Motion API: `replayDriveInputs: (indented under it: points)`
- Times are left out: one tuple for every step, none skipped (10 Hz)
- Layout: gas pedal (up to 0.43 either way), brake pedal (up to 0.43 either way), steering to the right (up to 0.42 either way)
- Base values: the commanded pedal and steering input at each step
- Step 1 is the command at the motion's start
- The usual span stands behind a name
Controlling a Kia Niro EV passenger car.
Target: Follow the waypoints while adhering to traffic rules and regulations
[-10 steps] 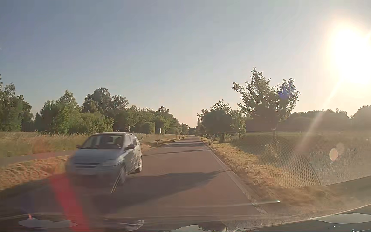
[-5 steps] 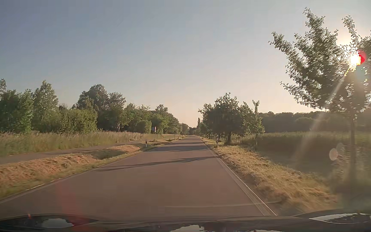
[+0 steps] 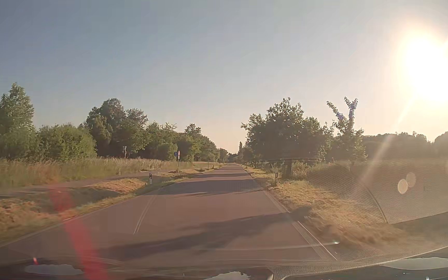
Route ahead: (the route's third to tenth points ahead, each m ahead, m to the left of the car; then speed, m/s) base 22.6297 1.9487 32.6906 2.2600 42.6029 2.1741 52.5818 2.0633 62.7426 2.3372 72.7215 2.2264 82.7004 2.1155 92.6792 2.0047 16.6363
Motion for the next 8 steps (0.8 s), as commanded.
replayDriveInputs:
  points:
    - [0.339,0.0,0.002]
    - [0.339,0.0,0.002]
    - [0.339,0.0,0.002]
    - [0.339,0.0,0.002]
    - [0.339,0.0,0.002]
    - [0.339,0.0,0.003]
    - [0.339,0.0,0.003]
    - [0.339,0.0,0.004]
